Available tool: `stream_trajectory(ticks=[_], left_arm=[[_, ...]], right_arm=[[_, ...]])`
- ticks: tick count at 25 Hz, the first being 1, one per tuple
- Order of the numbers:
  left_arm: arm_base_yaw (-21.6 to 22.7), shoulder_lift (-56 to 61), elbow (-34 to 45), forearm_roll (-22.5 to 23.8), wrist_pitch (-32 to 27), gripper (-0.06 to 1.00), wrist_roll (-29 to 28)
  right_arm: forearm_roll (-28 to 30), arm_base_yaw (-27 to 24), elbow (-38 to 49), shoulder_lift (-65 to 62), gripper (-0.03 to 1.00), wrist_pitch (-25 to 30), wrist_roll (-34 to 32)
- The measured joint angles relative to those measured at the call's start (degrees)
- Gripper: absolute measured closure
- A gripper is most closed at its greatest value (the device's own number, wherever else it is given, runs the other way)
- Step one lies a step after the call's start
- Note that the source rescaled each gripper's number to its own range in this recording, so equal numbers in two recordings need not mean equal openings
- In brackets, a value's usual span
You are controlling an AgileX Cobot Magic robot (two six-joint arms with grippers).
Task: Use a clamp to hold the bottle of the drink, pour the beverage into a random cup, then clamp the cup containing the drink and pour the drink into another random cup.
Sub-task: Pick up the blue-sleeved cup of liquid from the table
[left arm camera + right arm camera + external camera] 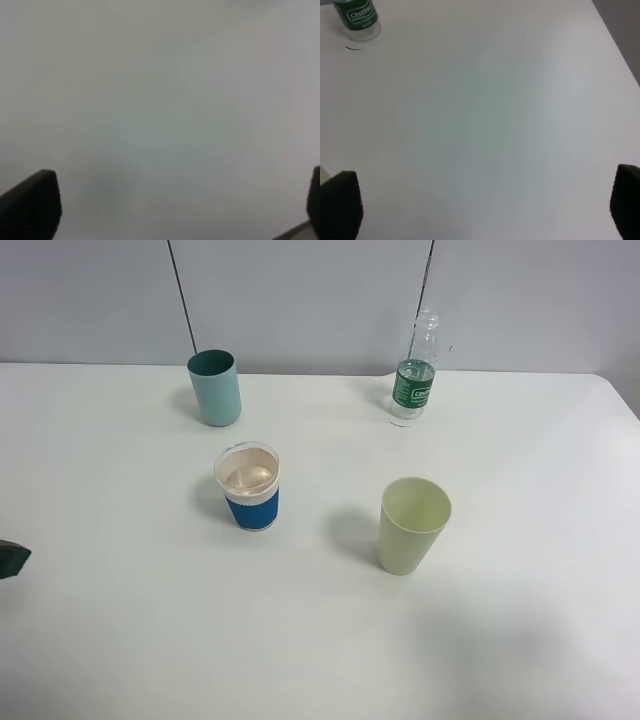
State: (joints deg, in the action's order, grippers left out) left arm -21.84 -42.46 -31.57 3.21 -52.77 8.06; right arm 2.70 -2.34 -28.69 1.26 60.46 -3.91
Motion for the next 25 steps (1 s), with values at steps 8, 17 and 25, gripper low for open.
stream_trajectory(ticks=[8, 17, 25], left_arm=[[-2.34, -9.68, 3.04, -2.68, 10.99, -0.06, 0.35], [-2.34, -19.54, 10.01, -8.99, 31.99, -0.06, 0.17], [-2.34, -23.96, 18.51, -9.13, 54.84, -0.06, 0.17]], right_arm=[[0.0, 0.0, 0.0, 0.0, -0.03, 0.0, 0.0], [0.0, 0.0, 0.0, 0.0, -0.03, 0.0, 0.0], [0.0, 0.0, 0.0, 0.0, -0.03, 0.0, 0.0]])
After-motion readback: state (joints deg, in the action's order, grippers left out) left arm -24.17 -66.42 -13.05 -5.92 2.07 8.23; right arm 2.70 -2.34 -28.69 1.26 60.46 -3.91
